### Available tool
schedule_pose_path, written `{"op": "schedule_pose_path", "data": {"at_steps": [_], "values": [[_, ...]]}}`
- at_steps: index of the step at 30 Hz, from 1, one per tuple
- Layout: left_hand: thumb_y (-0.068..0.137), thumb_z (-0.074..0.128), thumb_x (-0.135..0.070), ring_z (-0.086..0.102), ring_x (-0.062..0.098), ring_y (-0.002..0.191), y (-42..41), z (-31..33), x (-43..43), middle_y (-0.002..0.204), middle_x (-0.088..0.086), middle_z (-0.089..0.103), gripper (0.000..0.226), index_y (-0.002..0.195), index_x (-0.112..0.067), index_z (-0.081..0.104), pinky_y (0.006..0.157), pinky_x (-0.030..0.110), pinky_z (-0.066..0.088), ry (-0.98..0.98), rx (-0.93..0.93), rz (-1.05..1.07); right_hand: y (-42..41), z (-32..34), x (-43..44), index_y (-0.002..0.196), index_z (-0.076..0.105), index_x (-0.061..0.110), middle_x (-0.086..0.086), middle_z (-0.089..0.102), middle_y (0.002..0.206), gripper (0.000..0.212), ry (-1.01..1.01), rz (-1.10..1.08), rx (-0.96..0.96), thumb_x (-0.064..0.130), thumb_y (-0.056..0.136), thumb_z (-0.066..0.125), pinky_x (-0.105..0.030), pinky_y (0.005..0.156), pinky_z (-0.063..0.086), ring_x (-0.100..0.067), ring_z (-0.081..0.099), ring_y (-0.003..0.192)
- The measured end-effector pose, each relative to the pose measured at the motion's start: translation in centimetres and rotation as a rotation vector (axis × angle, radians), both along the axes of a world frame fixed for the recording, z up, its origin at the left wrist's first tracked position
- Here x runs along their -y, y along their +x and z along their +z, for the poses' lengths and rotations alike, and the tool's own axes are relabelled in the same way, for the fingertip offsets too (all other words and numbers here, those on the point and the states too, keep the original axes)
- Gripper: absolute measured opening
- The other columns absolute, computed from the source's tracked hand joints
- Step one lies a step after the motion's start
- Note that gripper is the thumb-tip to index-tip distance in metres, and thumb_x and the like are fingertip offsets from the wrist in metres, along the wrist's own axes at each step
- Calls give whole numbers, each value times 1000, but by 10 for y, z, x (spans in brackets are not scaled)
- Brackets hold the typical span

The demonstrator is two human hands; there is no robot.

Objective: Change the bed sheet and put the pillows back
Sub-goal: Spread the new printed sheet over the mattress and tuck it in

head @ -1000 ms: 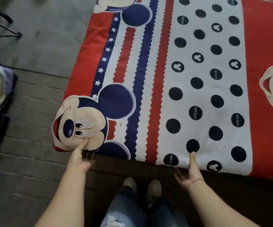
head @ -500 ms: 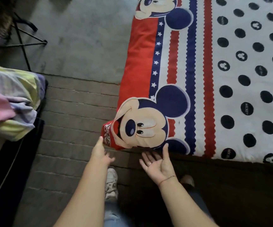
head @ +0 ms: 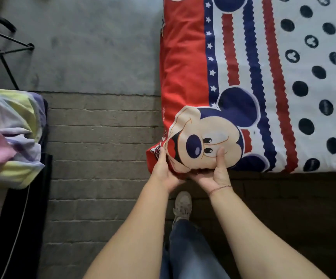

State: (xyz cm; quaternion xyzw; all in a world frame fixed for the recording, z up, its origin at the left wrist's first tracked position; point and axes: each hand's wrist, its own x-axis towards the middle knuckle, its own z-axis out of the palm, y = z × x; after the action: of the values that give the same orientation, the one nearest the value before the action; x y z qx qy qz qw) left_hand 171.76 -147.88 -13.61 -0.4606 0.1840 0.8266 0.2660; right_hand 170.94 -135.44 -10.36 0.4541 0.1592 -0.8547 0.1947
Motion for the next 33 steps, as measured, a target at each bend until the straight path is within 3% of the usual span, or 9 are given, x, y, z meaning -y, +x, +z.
{"op": "schedule_pose_path", "data": {"at_steps": [2,4,8,11,19,24,26,29,33], "values": [[86,31,-78,53,37,122,-12,3,-2,135,13,59,77,133,-24,57,102,55,42,63,-17,53,-2,6,-2,134,49,15,-21,59,130,106,0,-37,-78,37,41,95,-65,105,33,-45,50,124],[86,28,-79,54,36,123,-26,13,-2,134,13,60,79,134,-24,57,99,52,46,56,-78,51,-4,16,-5,136,49,17,-19,59,131,107,-10,-90,-126,34,41,96,-64,105,35,-43,51,124],[94,21,-70,67,32,102,-67,40,0,116,12,70,71,125,-21,62,82,42,56,7,-222,-46,-14,35,-11,134,51,22,-13,62,129,64,3,-141,-171,43,77,71,-60,102,41,-39,56,120],[98,29,-61,71,31,90,-94,46,1,103,12,73,61,103,-18,73,81,41,55,-24,-287,-93,-12,35,-18,133,51,23,-13,62,129,53,-21,-125,-186,47,87,61,-58,105,39,-38,56,121],[99,41,-51,55,33,122,-127,-18,24,136,17,56,53,135,-14,54,109,50,39,-183,-280,-240,7,-13,-15,130,55,20,-14,64,125,105,35,-18,-132,38,35,97,-56,100,44,-38,62,112],[94,51,-51,66,30,94,-148,-24,33,121,14,67,45,118,-15,65,74,42,57,-426,-125,-476,16,-44,-11,127,56,20,-11,70,115,112,209,140,57,53,27,94,-50,95,49,-34,61,112],[91,49,-62,67,30,97,-156,-23,41,118,11,69,56,117,-16,66,79,45,58,-507,-63,-455,19,-52,-14,125,57,20,-10,71,113,112,250,171,91,57,25,92,-50,100,45,-32,59,115],[79,31,-86,63,30,111,-155,-14,52,122,7,67,85,126,-22,62,95,46,52,-553,-54,-420,20,-52,-15,124,57,20,-10,69,117,91,261,192,94,60,47,86,-52,106,38,-31,58,116],[82,13,-83,57,27,122,-141,1,59,131,8,62,95,138,-16,52,99,42,48,-460,-150,-424,18,-45,-11,116,57,20,-12,65,120,56,251,188,138,57,75,62,-51,106,38,-31,57,113]]}}
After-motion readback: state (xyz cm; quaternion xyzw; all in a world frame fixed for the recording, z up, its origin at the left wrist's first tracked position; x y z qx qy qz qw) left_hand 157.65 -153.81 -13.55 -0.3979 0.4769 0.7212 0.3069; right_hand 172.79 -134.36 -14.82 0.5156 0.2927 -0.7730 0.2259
